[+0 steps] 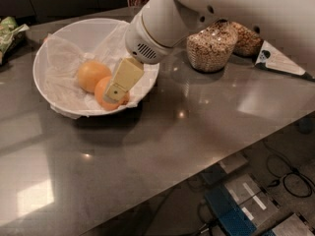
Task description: Pick orange from white bowl
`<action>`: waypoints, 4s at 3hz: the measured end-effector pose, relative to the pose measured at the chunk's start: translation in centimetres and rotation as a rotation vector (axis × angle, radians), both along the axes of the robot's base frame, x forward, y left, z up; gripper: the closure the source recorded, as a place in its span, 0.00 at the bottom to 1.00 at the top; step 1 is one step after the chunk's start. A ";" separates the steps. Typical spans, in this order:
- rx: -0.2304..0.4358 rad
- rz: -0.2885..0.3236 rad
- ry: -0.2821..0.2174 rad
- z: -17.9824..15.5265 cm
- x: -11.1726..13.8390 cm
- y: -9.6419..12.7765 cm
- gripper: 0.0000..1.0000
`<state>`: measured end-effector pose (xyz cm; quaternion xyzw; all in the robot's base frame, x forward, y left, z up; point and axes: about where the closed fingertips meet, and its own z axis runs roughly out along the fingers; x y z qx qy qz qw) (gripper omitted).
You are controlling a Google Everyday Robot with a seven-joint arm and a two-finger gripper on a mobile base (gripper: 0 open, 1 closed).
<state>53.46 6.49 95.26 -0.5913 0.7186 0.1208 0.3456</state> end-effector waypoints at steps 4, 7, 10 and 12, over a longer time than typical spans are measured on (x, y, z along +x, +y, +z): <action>0.037 -0.055 0.084 -3.0 0.5 1.4 0.00; 0.159 0.001 0.136 -5.9 1.2 4.1 0.11; 0.156 -0.006 0.124 -5.5 1.6 3.9 0.13; 0.140 0.006 0.100 -6.3 1.9 4.4 0.07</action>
Offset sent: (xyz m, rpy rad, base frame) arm 0.0045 0.0067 -0.0221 0.0070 0.0281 -0.0550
